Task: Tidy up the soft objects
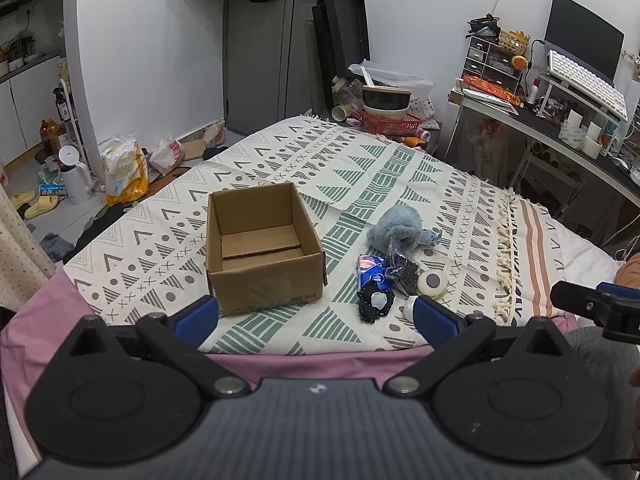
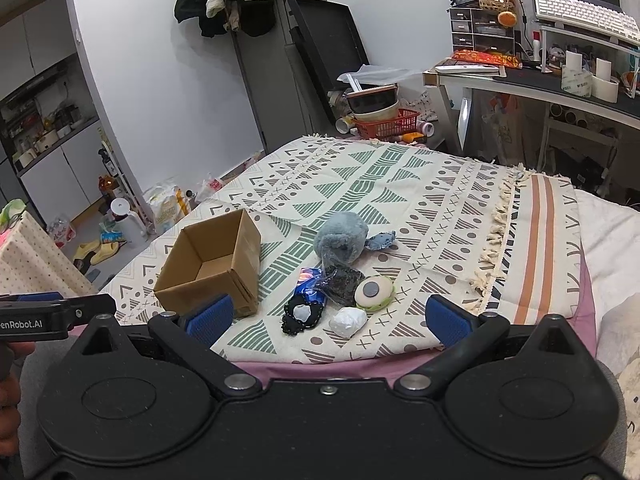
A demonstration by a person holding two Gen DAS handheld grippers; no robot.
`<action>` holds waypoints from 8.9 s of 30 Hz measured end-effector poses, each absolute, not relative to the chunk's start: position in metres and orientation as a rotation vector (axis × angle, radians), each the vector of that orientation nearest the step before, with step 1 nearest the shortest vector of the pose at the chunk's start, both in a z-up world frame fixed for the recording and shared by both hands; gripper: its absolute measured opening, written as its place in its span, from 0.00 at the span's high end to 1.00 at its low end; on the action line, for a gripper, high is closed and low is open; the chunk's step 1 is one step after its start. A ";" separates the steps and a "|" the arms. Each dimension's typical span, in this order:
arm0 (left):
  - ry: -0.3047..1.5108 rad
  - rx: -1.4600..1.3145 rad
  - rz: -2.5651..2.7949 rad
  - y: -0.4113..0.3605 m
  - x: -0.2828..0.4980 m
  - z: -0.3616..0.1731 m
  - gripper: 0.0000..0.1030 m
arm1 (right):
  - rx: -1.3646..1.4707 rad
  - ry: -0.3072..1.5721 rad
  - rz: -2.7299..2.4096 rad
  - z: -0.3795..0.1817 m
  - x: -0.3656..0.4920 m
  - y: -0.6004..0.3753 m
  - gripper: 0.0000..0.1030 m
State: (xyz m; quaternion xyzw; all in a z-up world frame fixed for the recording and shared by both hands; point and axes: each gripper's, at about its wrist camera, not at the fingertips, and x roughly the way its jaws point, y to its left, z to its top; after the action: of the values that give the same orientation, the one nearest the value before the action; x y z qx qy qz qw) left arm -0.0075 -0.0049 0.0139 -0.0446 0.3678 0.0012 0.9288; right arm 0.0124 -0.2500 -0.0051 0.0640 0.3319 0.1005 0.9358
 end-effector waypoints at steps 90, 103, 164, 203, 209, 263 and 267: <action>0.925 -0.199 -0.098 -0.059 0.137 -0.083 0.31 | 0.335 0.899 0.259 -0.098 0.140 -0.298 0.02; 1.056 -0.263 -0.116 -0.059 0.179 -0.138 0.41 | 0.536 1.070 0.234 -0.157 0.176 -0.293 0.22; 0.985 -0.378 -0.099 0.014 0.185 -0.098 0.76 | 0.521 1.026 0.258 -0.132 0.203 -0.220 0.65; 1.040 -0.465 0.157 0.130 0.204 -0.130 0.74 | 0.414 0.978 0.418 -0.096 0.241 -0.091 0.65; 1.061 -0.483 0.161 0.137 0.204 -0.129 0.72 | 0.387 1.034 0.427 -0.113 0.246 -0.070 0.64; 0.888 -0.339 0.156 0.036 0.150 -0.044 0.00 | 0.417 0.850 0.341 -0.079 0.180 -0.220 0.00; 0.894 -0.352 0.130 0.024 0.149 -0.044 0.00 | 0.425 0.841 0.323 -0.082 0.175 -0.239 0.00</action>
State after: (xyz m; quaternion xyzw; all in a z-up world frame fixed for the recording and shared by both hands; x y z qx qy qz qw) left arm 0.1493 0.0239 -0.0437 -0.1692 0.4297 0.0623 0.8848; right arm 0.1755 -0.2385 -0.0818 0.2039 0.4034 0.1550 0.8785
